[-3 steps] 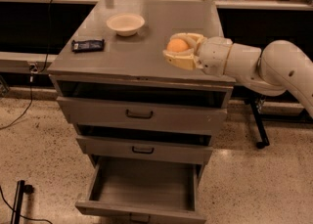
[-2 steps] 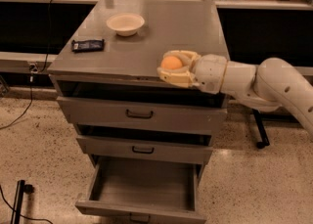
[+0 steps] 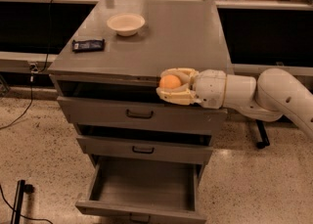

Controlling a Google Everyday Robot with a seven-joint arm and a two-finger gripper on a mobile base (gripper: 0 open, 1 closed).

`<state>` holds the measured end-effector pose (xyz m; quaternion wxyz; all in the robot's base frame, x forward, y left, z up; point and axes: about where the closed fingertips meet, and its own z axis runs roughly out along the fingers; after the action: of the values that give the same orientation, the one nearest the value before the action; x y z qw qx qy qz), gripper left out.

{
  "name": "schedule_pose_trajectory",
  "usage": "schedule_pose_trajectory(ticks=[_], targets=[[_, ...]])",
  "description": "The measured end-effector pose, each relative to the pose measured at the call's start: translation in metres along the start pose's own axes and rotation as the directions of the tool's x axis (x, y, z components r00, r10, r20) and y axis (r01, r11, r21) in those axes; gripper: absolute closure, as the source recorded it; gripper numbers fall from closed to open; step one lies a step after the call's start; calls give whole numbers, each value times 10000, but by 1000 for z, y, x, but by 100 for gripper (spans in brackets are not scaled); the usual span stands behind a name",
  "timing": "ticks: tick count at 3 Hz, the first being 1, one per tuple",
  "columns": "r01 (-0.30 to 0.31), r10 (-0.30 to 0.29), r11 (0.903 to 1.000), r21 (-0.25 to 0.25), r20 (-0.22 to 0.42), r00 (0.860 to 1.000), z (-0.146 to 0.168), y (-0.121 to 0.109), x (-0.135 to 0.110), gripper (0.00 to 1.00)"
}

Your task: Place orange into bottom drawer

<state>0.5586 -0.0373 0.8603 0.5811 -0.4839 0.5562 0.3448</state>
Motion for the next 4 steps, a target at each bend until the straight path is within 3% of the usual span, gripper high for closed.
schedule_pose_trajectory(ticks=[1, 2, 3, 4], targets=[[12, -30, 9994, -340, -541, 9985, 10, 4, 30, 100], [896, -1074, 9845, -1510, -1142, 9876, 14, 20, 111, 100], [925, -1091, 9850, -1459, -1097, 9880, 16, 19, 105, 100], [923, -1111, 9862, -1378, -1358, 9845, 19, 23, 115, 100]])
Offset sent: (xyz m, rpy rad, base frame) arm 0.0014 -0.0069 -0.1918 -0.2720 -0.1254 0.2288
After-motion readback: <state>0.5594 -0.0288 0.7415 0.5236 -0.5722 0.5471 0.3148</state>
